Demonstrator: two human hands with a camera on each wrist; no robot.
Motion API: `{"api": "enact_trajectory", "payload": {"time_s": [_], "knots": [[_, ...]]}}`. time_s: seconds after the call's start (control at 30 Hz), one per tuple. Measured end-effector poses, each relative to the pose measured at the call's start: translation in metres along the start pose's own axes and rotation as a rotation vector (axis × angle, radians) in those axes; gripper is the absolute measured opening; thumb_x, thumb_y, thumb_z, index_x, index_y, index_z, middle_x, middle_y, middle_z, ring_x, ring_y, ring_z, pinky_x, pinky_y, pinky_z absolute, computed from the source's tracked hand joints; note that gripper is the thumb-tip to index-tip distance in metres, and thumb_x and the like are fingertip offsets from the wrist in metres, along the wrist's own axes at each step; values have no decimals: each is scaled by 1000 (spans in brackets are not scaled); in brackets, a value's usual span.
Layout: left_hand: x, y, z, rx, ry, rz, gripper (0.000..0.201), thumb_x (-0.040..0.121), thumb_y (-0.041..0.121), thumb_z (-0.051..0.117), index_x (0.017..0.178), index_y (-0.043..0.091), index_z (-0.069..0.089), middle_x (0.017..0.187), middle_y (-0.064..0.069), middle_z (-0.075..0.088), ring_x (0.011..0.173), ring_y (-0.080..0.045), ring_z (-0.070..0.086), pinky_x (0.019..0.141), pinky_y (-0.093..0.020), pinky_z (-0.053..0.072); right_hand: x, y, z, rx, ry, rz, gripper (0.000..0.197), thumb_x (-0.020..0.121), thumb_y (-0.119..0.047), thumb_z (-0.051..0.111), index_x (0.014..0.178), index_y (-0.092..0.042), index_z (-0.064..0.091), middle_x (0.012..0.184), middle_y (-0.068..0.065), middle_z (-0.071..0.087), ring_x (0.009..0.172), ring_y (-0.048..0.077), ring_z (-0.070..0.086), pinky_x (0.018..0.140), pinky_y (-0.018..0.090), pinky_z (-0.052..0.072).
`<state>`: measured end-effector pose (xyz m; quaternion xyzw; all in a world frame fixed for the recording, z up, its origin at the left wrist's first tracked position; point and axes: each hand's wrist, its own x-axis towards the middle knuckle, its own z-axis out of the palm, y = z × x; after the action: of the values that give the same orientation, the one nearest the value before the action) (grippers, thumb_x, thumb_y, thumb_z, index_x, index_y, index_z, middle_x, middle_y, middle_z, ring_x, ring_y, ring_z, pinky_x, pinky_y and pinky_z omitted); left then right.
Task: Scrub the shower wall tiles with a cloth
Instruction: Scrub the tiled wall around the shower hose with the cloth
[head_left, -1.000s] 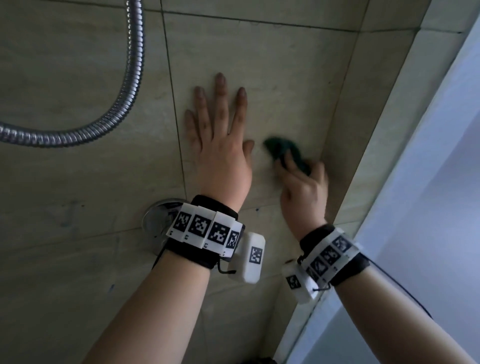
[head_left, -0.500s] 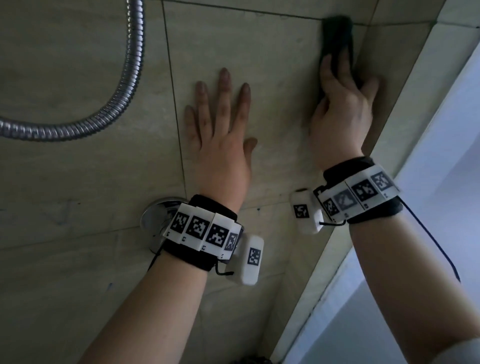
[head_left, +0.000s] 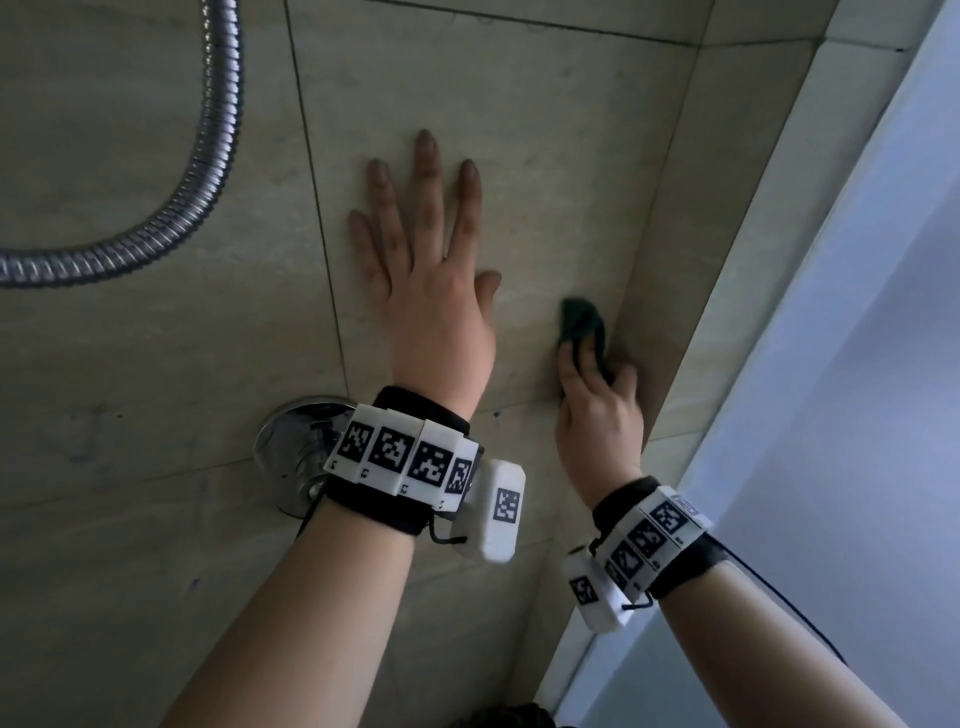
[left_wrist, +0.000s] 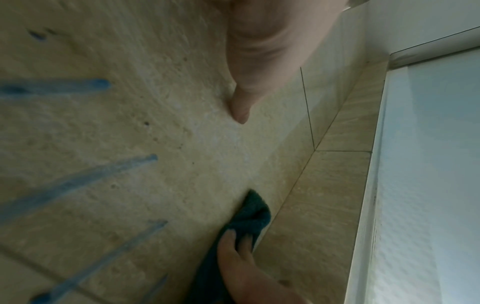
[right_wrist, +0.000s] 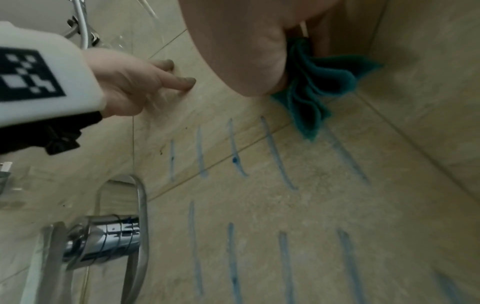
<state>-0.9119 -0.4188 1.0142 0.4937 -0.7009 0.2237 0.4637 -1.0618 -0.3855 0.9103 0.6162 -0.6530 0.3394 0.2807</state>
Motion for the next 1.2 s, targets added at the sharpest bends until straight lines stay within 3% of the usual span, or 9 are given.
{"api": "enact_trajectory", "payload": {"time_s": [0.2,0.33,0.43,0.57,0.67,0.8,0.9,1.03,1.2], "knots": [[-1,-2,1,5,3,8,81,87,37,64,153,21,20,161,-11,11,145,-41,5,116,-51,-1,39,-3,-29,23,112,36,57,71,7,48,124,-6,63,131,15,59,86,45,55,52,38,49],[-2,-3,1,-2,-5,16,81,88,36,63,153,20,19,161,-10,10,146,-40,5,116,-51,0,77,-8,-42,-6,160,117,57,77,9,53,132,-5,55,139,14,52,92,48,52,56,40,48],[-2,-5,1,10,1,23,81,87,38,64,153,21,20,160,-10,13,146,-40,7,116,-51,1,69,-8,-30,-128,111,161,59,75,6,64,132,1,53,136,24,51,84,49,55,54,41,49],[-4,-10,0,31,2,52,82,86,40,64,153,21,21,160,-9,14,146,-39,8,117,-50,3,36,-6,-13,-94,22,198,56,72,3,71,126,5,57,128,28,56,79,49,58,52,42,50],[-6,-15,0,11,10,85,81,85,36,66,152,19,25,160,-10,16,146,-39,10,118,-48,5,20,-10,-7,-41,-9,203,52,73,3,69,124,6,58,124,29,58,81,49,58,53,42,51],[-10,-25,-6,9,8,76,81,85,34,68,152,17,26,160,-11,16,146,-38,10,119,-43,4,15,-12,-6,118,35,278,49,83,-4,44,131,-3,55,136,17,53,98,46,51,66,43,51],[-9,-37,-15,-1,14,39,80,85,37,66,152,16,26,159,-14,17,145,-40,11,119,-45,7,10,-26,-2,155,126,128,53,80,-8,32,124,-4,63,130,13,60,85,39,53,55,35,51],[-10,-58,-29,40,17,24,77,90,41,59,153,16,23,159,-15,16,145,-39,11,119,-47,8,5,-63,6,172,202,-33,50,76,1,44,120,-6,66,127,10,62,90,29,43,54,33,51],[-19,-90,-42,61,8,7,73,92,44,54,152,16,25,158,-15,18,145,-40,13,117,-47,5,7,-107,6,227,261,-203,42,77,8,54,114,-6,70,124,10,64,94,26,44,59,34,48]]}}
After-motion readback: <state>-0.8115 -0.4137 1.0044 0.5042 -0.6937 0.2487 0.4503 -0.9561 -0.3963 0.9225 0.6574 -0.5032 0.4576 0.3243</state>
